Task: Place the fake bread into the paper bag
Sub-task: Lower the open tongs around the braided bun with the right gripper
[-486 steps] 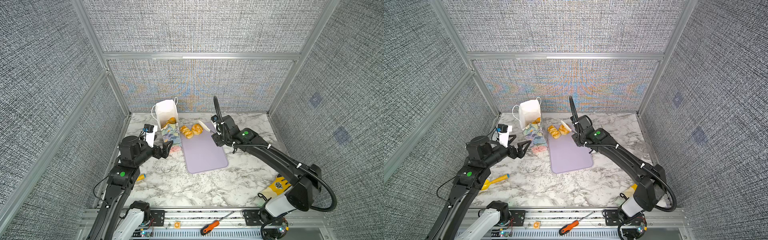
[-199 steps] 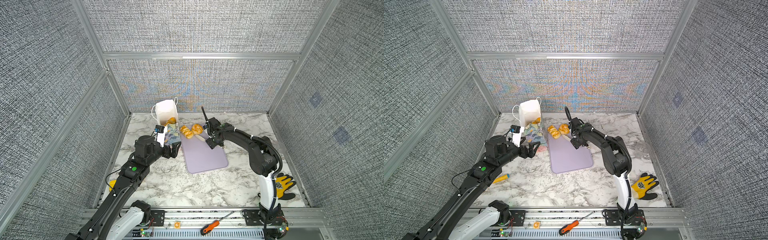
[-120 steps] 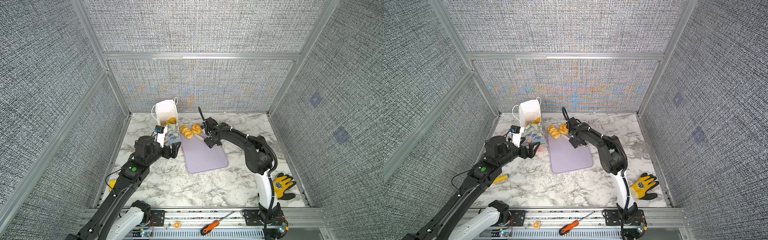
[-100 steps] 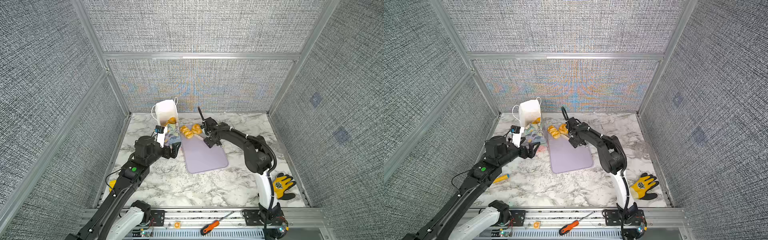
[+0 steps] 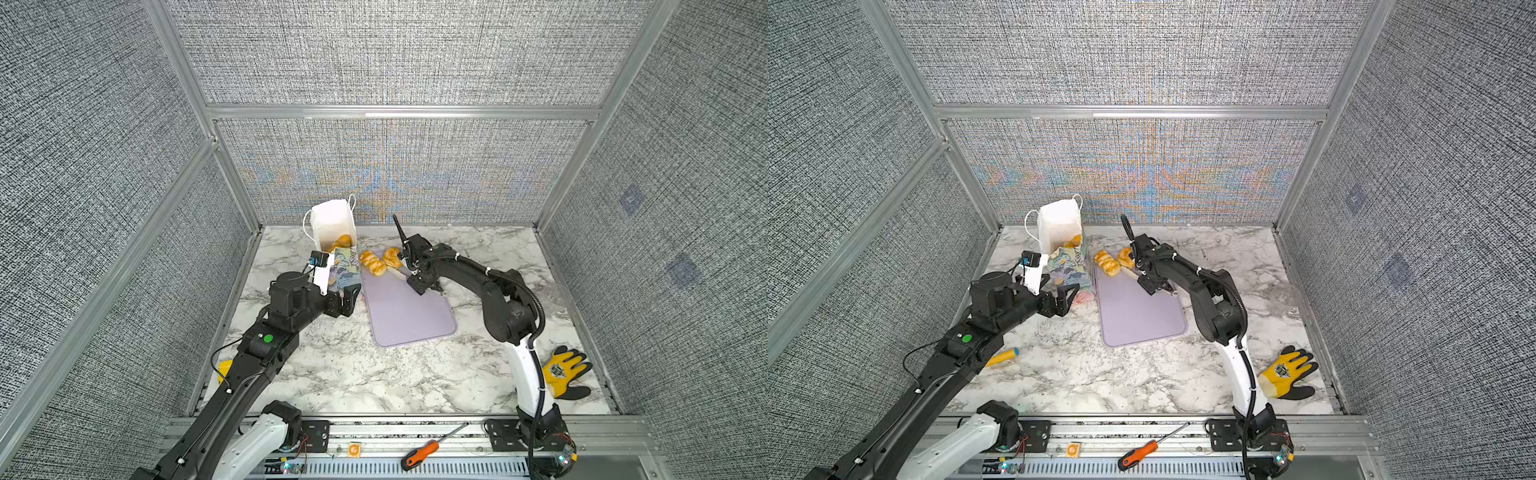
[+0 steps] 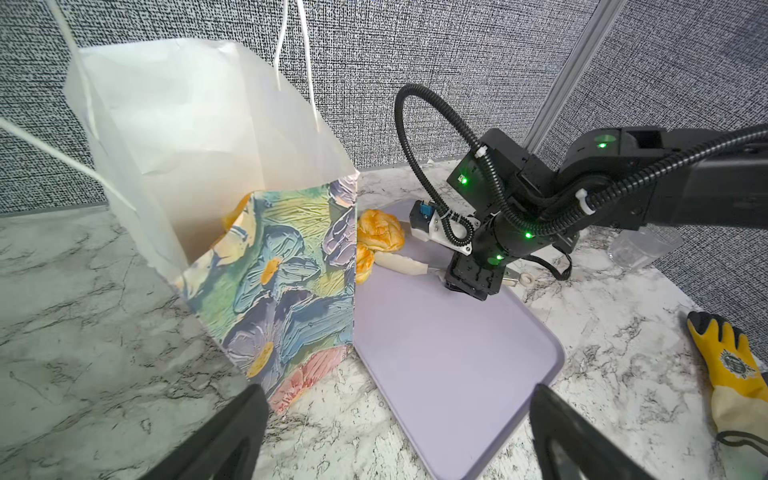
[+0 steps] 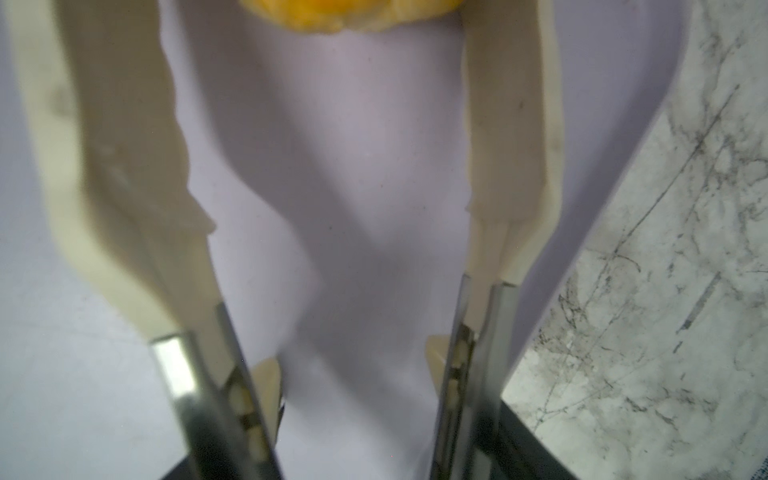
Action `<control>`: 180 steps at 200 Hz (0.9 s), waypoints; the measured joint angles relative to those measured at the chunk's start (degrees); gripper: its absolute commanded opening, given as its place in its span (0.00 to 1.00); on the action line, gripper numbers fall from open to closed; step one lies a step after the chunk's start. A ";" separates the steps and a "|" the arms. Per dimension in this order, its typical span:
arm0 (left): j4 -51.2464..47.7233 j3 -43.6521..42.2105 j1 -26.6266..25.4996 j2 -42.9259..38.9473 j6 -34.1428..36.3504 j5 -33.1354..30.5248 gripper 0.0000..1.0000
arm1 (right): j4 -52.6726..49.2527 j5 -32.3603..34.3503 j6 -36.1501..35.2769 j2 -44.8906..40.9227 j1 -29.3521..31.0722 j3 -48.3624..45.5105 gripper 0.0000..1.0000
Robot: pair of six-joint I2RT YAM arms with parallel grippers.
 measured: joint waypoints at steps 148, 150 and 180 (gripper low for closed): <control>-0.11 -0.24 -0.11 -1.99 -0.09 -1.03 0.99 | 1.07 0.42 -0.52 -12.52 0.46 -18.40 0.57; -0.11 -0.24 -0.11 -1.99 -0.09 -1.01 0.99 | 1.07 0.44 -0.50 -12.87 0.50 -18.91 0.57; -0.09 -0.31 -0.11 -1.79 -0.31 -0.79 0.99 | 1.33 1.73 1.09 -17.51 1.62 -25.07 0.63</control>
